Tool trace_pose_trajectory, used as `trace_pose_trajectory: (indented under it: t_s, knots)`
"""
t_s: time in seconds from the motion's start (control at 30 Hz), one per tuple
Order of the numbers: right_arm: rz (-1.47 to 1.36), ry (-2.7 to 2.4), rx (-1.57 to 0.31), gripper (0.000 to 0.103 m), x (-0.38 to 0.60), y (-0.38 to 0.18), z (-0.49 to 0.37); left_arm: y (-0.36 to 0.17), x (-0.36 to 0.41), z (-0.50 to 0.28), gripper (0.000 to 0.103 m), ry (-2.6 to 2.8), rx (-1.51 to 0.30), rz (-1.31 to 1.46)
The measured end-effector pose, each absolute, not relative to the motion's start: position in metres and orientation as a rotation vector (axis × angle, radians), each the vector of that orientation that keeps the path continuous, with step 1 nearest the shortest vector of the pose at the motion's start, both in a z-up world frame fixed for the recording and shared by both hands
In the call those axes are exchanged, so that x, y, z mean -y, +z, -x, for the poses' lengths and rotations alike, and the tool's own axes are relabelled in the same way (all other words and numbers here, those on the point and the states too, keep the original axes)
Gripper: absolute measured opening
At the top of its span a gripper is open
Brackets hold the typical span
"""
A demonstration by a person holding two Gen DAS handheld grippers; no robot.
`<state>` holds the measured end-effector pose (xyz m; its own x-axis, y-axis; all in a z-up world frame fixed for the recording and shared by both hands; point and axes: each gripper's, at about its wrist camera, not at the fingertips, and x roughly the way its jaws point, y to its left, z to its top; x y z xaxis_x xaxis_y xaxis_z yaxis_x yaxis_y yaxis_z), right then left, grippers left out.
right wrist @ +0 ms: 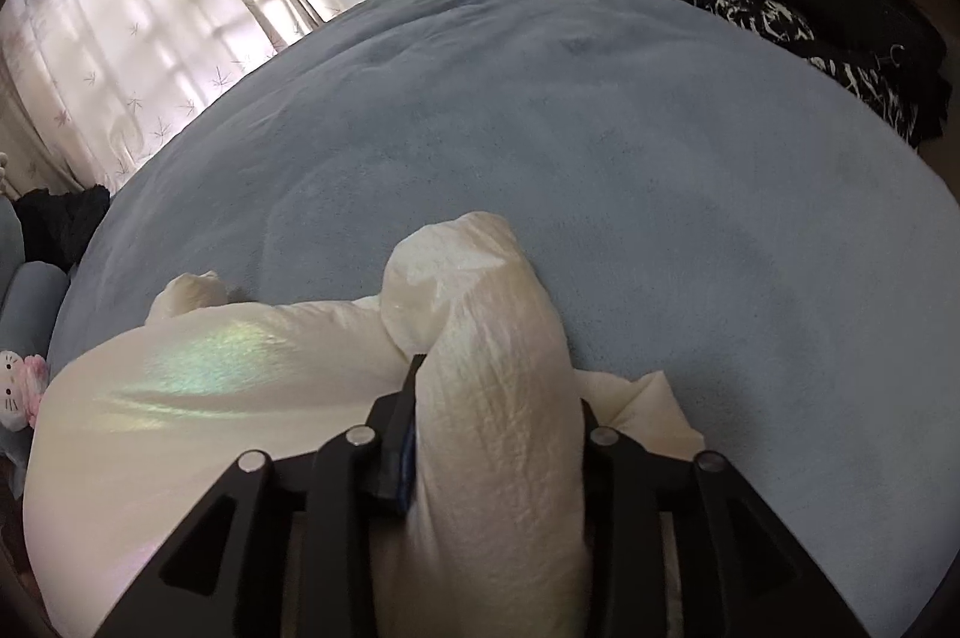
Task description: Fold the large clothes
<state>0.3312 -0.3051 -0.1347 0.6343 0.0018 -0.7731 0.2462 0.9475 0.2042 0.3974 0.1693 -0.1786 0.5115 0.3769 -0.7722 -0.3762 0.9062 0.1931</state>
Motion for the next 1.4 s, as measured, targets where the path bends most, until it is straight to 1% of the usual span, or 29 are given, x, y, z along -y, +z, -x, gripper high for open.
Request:
trace_pose_trajectory:
  t_s: [0.07, 0.33, 0.7, 0.8, 0.87, 0.97, 1.07, 1.2, 1.3, 1.4]
  knots:
    - [-0.314, -0.139, -0.866, 0.036, 0.305, -0.138, -0.332, -0.184, -0.171, -0.396, 0.015, 0.448, -0.928, 0.028]
    - [-0.342, -0.141, -0.843, 0.041, 0.304, -0.151, -0.337, -0.199, -0.173, -0.393, 0.02, 0.448, -0.906, 0.094]
    - [-0.346, -0.142, -0.844, 0.044, 0.306, -0.154, -0.339, -0.204, -0.174, -0.395, 0.023, 0.446, -0.907, 0.095]
    - [-0.293, -0.17, -0.886, 0.051, 0.3, -0.149, -0.343, -0.2, -0.168, -0.4, 0.025, 0.449, -0.942, 0.022]
    - [-0.264, -0.197, -0.92, 0.059, 0.3, -0.142, -0.344, -0.195, -0.169, -0.4, 0.027, 0.441, -0.959, 0.009]
    - [-0.257, -0.215, -0.966, 0.065, 0.301, -0.13, -0.341, -0.182, -0.172, -0.395, 0.036, 0.415, -0.978, 0.021]
    - [-0.253, -0.238, -0.942, 0.066, 0.298, -0.106, -0.33, -0.16, -0.177, -0.383, 0.037, 0.376, -0.953, 0.092]
    - [-0.248, -0.196, -0.844, 0.066, 0.271, -0.068, -0.311, -0.123, -0.169, -0.366, 0.038, 0.347, -0.874, 0.183]
    - [-0.237, -0.089, -0.8, 0.066, 0.233, -0.05, -0.3, -0.103, -0.142, -0.355, 0.038, 0.255, -0.835, 0.192]
    - [-0.224, 0.047, -0.793, 0.066, 0.185, -0.047, -0.293, -0.097, -0.11, -0.345, 0.038, 0.162, -0.815, 0.181]
